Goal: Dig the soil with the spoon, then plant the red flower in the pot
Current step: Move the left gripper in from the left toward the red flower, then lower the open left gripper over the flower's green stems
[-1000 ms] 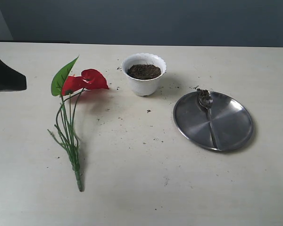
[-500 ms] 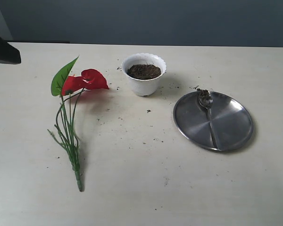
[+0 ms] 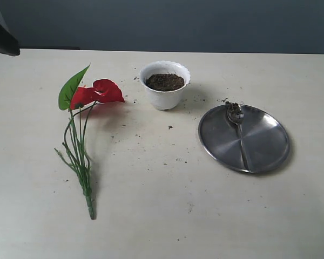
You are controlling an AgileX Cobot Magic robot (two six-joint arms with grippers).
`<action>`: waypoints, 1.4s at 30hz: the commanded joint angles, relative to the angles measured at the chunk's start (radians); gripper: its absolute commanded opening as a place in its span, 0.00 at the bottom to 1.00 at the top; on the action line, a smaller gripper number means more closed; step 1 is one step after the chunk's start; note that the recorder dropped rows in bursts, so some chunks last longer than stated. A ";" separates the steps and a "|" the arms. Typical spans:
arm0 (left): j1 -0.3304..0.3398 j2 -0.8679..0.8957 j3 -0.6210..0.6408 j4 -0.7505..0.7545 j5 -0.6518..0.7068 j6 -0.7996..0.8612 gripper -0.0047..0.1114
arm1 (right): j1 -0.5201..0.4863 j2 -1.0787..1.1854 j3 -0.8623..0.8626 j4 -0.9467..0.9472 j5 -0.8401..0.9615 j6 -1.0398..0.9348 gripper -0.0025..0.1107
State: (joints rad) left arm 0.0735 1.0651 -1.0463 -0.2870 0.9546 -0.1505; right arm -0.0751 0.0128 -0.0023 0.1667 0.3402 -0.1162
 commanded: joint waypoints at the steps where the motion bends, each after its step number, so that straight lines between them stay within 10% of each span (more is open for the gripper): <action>1: -0.102 0.058 -0.023 0.090 0.011 -0.103 0.84 | -0.004 -0.004 0.002 -0.001 -0.005 -0.002 0.02; 19: -0.353 0.390 -0.023 0.328 -0.030 -0.467 0.84 | -0.004 -0.004 0.002 -0.001 -0.005 -0.002 0.02; 42: -0.397 0.647 -0.023 0.390 -0.056 -0.549 0.84 | -0.004 -0.004 0.002 -0.001 -0.005 -0.004 0.02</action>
State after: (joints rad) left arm -0.3181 1.6904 -1.0664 0.0930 0.9016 -0.6868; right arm -0.0751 0.0128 -0.0023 0.1667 0.3402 -0.1162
